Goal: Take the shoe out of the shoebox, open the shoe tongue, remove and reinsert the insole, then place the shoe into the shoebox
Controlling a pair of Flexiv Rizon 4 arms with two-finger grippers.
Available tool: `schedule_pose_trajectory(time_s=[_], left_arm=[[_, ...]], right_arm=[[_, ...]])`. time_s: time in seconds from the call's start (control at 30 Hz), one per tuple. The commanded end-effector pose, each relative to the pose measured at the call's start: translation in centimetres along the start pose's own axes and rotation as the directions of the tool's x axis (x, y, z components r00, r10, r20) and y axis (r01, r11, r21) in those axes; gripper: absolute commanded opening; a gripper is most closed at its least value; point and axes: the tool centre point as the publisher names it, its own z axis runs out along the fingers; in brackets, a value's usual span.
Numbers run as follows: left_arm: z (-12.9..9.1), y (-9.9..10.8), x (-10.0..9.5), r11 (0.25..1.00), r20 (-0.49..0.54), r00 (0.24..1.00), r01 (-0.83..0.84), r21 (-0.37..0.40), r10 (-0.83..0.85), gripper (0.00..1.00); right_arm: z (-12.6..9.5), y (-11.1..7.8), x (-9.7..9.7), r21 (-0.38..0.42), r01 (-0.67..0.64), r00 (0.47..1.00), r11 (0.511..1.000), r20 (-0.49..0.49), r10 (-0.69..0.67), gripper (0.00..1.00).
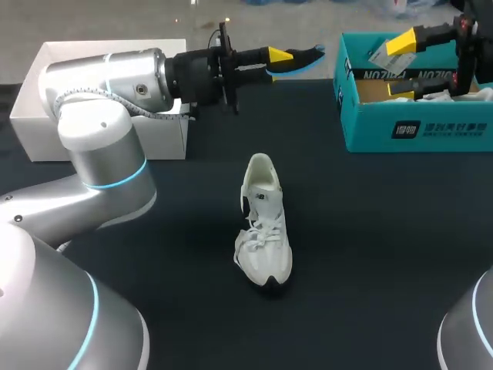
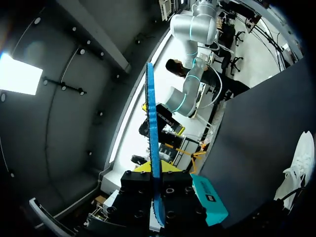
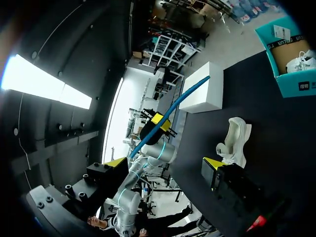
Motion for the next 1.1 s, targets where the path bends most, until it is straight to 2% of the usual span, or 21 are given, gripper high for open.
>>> schedule_pose_trajectory(time_s=[0.03,0.13,0.23,0.3,0.8,0.83,0.87,0.9,0.93,1.0,1.03,1.07,1.1], left_arm=[[-0.1,-0.1,-0.5,0.933,-0.017,0.933,0.361,0.001,-0.361,0.00],[-0.7,-0.9,-1.1,0.830,-0.044,0.830,0.557,0.031,-0.556,0.00],[-1.0,-1.4,-1.4,0.748,-0.094,0.750,0.660,0.063,-0.654,0.00],[-1.2,-1.7,-1.2,0.696,-0.162,0.693,0.717,0.046,-0.703,0.00],[-1.2,-1.7,-1.2,0.696,-0.162,0.693,0.717,0.046,-0.703,0.00],[-0.9,-1.4,-0.7,0.575,-0.189,0.565,0.818,0.004,-0.803,0.00],[-0.6,-1.5,-0.3,0.508,-0.223,0.491,0.861,-0.023,-0.842,0.00],[-0.5,-1.5,0.1,0.381,-0.209,0.362,0.923,-0.060,-0.908,0.00],[-0.3,-1.6,0.7,0.263,-0.245,0.234,0.961,-0.091,-0.941,0.00],[-0.1,-1.9,1.2,0.169,-0.294,0.125,0.977,-0.127,-0.948,0.00],[0.0,-2.2,1.9,0.119,-0.333,0.039,0.967,-0.223,-0.942,0.00],[-0.1,-2.3,2.3,0.129,-0.352,0.018,0.947,-0.294,-0.936,0.00],[-0.1,-2.3,2.3,0.129,-0.352,0.018,0.947,-0.294,-0.936,0.00]], right_arm=[[0.1,0.0,0.0,0.001,-0.001,1.000,1.000,0.003,0.001,1.00],[0.1,0.0,0.0,0.001,-0.001,1.000,1.000,0.003,0.001,1.00],[0.1,0.0,0.0,0.001,-0.001,1.000,1.000,0.003,0.001,1.00],[0.1,0.0,0.0,0.001,-0.001,1.000,1.000,0.003,0.001,1.00],[0.1,0.0,0.0,0.001,-0.001,1.000,1.000,0.003,0.001,1.00],[0.1,0.0,0.0,0.001,-0.001,1.000,1.000,0.003,0.001,1.00],[0.1,0.0,0.0,0.001,-0.001,1.000,1.000,0.003,0.001,1.00],[0.1,0.0,0.0,0.001,-0.001,1.000,1.000,0.003,0.001,1.00],[0.1,0.0,0.0,0.001,-0.001,1.000,1.000,0.003,0.001,1.00],[0.1,0.0,0.0,0.001,-0.001,1.000,1.000,0.003,0.001,1.00],[0.1,0.0,0.0,0.001,-0.001,1.000,1.000,0.003,0.001,1.00],[0.1,0.0,0.0,0.001,-0.001,1.000,1.000,0.003,0.001,1.00],[0.1,0.0,0.0,0.001,-0.001,1.000,1.000,0.003,0.001,1.00]])
